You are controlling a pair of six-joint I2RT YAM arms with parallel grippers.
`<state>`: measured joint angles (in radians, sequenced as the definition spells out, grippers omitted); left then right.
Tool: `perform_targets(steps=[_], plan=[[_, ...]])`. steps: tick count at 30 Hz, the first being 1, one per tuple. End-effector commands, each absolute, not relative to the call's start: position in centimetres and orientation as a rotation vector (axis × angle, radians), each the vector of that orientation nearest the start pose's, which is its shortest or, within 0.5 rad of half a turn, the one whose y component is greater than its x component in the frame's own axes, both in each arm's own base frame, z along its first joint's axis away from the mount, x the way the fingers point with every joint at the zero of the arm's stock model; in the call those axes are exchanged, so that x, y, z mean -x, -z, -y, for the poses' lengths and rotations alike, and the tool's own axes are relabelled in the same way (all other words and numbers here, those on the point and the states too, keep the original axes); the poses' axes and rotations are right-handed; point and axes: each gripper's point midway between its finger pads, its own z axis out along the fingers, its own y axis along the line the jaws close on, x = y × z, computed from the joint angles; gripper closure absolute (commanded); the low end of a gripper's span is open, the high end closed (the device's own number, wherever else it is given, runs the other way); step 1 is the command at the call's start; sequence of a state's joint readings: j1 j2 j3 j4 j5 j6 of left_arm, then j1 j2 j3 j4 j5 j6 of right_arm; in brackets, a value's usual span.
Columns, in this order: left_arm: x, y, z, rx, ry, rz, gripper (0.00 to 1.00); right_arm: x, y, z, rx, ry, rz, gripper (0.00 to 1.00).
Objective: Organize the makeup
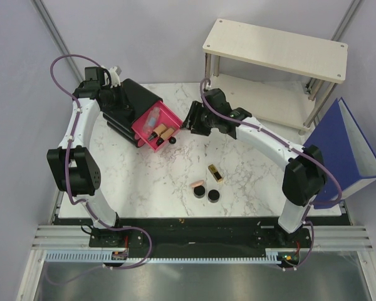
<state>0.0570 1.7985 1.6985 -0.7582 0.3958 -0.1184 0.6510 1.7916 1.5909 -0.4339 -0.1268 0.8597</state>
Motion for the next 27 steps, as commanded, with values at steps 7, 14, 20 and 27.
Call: perform_targets(steps=[7, 14, 20, 27], plan=[[-40.1, -12.3, 3.1, 0.084, 0.418, -2.752, 0.86, -34.1, -17.1, -34.4, 0.116, -0.756, -2.445, 0.43], [-39.8, -12.1, 3.0, 0.086, 0.407, -2.758, 0.85, -34.8, -16.0, -35.9, 0.227, -0.714, -2.384, 0.43], [-39.5, -12.1, 2.9, 0.092, 0.397, -2.761, 0.85, -36.6, -16.1, -37.5, 0.271, -0.708, -2.345, 0.44], [-39.3, -12.2, 2.9, 0.093, 0.401, -2.760, 0.85, -37.9, -15.1, -39.7, 0.290, -0.737, -2.334, 0.44]])
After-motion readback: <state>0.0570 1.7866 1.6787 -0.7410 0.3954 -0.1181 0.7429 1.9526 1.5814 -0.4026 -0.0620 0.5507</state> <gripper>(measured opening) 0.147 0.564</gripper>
